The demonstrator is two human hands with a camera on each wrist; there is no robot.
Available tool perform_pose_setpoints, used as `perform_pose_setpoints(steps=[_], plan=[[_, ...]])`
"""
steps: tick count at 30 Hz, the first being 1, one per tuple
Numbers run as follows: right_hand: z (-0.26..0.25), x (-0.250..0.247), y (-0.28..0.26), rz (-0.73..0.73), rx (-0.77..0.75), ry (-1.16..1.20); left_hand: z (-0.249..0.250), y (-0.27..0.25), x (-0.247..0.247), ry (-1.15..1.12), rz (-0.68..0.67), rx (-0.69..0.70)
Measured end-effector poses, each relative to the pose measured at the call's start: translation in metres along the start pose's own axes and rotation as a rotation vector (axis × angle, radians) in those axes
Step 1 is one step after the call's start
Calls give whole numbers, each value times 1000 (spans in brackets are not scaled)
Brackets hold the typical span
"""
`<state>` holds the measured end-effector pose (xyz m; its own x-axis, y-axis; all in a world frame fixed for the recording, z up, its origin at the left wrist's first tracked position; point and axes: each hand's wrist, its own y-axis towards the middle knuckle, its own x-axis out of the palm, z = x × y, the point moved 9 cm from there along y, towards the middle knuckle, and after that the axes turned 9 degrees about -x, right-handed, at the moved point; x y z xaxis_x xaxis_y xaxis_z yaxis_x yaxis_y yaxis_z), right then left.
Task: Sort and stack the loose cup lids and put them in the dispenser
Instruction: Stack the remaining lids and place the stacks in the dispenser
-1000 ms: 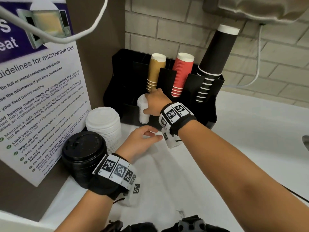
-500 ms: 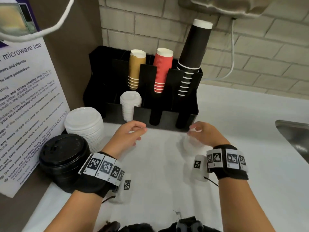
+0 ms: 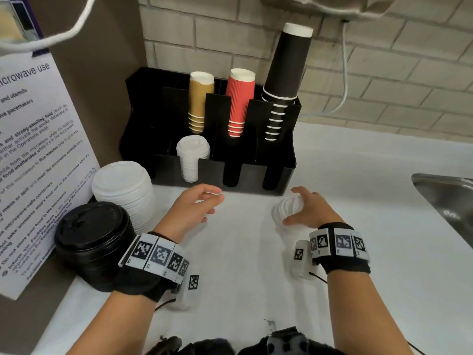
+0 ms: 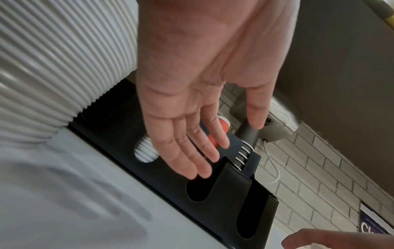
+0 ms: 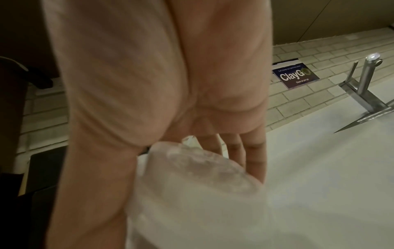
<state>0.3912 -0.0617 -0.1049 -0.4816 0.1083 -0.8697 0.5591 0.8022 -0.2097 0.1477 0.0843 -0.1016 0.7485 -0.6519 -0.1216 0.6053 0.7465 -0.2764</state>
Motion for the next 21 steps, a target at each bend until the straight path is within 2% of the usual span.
perform_pose_setpoints(steps=[10, 13, 15, 17, 19, 21], plan=[[0, 1, 4, 19, -59, 7, 2, 0, 4, -11, -16, 15], [-4, -11, 1, 65, -84, 25, 6, -1, 6, -4, -19, 26], [-18, -23, -5, 118, -175, 98, 11, -3, 9, 42, -34, 58], [-46, -31, -16, 142, -324, 262, 17, -7, 20, 89, -108, 111], [-83, -28, -30, 80, -467, 428, 24, -13, 36, 81, -198, 181], [-113, -17, -39, -15, -547, 552, 32, -17, 49, 17, -259, 257]])
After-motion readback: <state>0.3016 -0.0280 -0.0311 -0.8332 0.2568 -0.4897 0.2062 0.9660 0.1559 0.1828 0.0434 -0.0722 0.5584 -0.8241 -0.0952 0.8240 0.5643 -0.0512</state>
